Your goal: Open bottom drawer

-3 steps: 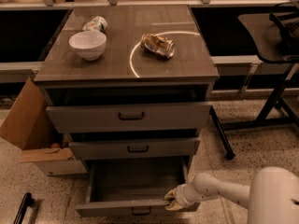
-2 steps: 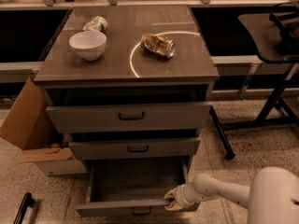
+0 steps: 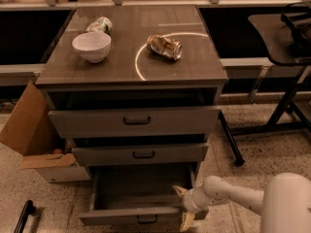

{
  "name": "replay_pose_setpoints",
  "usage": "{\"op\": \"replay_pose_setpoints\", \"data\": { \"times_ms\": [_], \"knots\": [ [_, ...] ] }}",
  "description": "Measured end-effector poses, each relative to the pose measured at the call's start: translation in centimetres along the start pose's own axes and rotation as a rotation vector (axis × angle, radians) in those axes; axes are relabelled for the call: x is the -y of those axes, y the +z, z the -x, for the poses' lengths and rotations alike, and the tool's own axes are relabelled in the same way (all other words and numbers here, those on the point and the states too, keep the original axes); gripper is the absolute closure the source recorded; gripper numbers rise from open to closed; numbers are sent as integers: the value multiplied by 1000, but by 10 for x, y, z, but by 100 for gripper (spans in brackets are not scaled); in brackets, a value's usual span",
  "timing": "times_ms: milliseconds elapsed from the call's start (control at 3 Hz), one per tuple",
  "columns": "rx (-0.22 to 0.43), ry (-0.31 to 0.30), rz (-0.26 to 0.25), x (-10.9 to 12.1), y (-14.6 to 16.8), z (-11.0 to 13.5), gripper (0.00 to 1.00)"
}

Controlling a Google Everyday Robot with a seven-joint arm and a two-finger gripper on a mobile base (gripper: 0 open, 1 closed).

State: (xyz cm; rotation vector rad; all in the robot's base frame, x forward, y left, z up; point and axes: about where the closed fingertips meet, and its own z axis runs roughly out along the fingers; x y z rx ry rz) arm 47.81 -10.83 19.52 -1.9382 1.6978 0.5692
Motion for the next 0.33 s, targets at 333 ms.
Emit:
{"op": "replay_pose_setpoints", "data": {
  "times_ms": [333],
  "knots": [
    [-25,-21,-1,13,-44,4,0]
  ]
}}
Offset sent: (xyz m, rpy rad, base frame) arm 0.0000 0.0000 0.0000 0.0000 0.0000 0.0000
